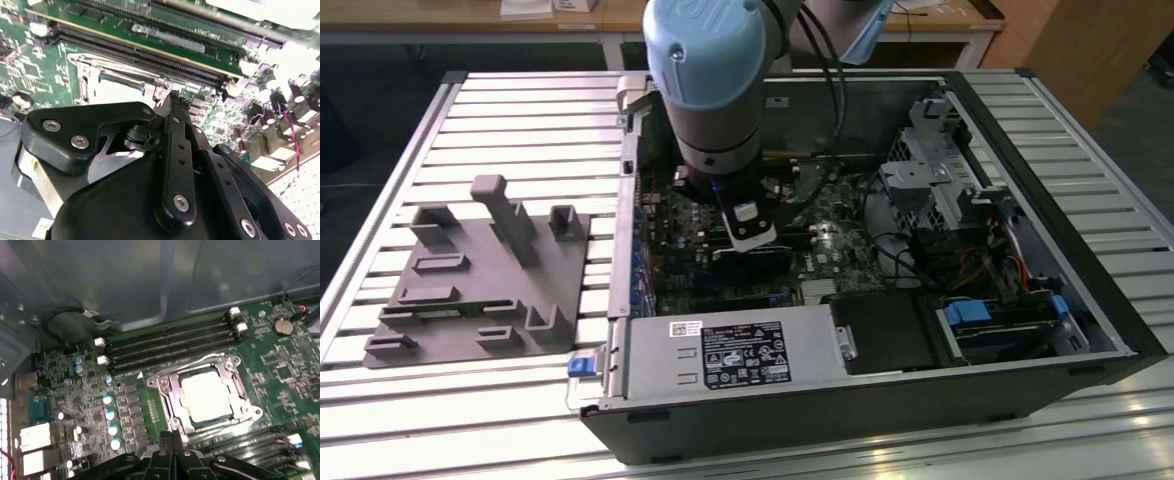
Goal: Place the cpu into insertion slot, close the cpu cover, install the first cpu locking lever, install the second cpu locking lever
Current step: 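Install the second cpu locking lever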
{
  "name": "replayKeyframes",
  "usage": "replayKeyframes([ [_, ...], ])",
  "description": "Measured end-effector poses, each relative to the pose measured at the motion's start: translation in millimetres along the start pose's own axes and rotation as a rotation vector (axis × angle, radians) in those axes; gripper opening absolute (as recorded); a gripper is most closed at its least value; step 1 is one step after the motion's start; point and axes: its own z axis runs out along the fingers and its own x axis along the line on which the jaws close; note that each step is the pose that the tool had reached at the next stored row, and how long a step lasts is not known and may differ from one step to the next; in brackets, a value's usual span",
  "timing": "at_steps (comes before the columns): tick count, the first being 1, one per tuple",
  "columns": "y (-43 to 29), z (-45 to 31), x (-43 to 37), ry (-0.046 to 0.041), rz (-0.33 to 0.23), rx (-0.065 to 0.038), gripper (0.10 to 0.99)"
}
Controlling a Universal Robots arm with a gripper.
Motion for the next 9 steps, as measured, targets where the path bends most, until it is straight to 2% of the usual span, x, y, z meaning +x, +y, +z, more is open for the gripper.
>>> replayKeyframes([
  [2, 0.8, -0.6, -2.1, -0.0055, -0.001, 0.019, 0.106],
  [5, 2.8, 0.2, -9.5, -0.0114, -0.001, 0.039, 0.106],
  [7, 4.4, 0.8, -15.2, -0.0147, -0.002, 0.051, 0.106],
  [9, 6.3, 1.7, -20.2, -0.0161, -0.002, 0.057, 0.106],
])
